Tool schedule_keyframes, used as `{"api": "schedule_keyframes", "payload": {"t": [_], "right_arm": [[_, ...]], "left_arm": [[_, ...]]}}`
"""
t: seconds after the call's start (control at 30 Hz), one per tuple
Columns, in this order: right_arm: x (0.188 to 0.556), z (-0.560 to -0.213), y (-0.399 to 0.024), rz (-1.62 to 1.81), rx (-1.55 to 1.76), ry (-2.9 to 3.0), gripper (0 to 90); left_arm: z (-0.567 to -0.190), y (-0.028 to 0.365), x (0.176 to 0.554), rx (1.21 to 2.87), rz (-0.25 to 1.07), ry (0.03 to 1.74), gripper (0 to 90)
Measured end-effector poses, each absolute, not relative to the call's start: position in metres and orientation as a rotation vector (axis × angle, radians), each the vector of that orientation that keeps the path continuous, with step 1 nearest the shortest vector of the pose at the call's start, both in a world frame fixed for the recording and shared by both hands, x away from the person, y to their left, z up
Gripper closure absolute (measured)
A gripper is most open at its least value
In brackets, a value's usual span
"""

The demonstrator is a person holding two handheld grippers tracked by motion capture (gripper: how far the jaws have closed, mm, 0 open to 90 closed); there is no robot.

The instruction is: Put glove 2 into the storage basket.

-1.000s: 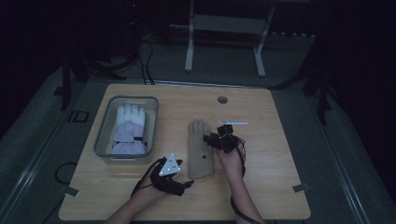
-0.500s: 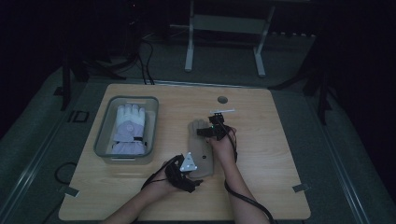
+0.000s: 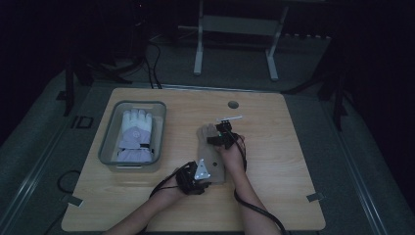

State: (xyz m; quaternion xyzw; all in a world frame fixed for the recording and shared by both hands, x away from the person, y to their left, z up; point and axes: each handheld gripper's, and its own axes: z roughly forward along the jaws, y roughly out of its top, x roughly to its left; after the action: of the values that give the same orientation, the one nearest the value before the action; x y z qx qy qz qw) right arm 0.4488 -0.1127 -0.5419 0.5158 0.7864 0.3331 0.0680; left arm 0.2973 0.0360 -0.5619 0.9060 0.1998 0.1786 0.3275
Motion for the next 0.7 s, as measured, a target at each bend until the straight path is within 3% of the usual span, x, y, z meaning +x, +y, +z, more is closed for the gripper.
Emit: {"api": "schedule_keyframes", "payload": {"t": [0.07,0.13,0.7], "right_arm": [[0.448,-0.540,-0.113,1.028,1.531,2.372,72.2],[0.446,-0.537,-0.116,1.064,1.505,2.368,72.7],[0.437,-0.502,-0.124,1.263,1.416,2.326,73.2]], "left_arm": [[-0.560,0.038,0.298,2.358,0.444,0.549,76.9],[-0.559,0.041,0.298,2.363,0.438,0.554,79.3],[-0.521,0.058,0.287,2.346,0.546,0.526,81.6]]}}
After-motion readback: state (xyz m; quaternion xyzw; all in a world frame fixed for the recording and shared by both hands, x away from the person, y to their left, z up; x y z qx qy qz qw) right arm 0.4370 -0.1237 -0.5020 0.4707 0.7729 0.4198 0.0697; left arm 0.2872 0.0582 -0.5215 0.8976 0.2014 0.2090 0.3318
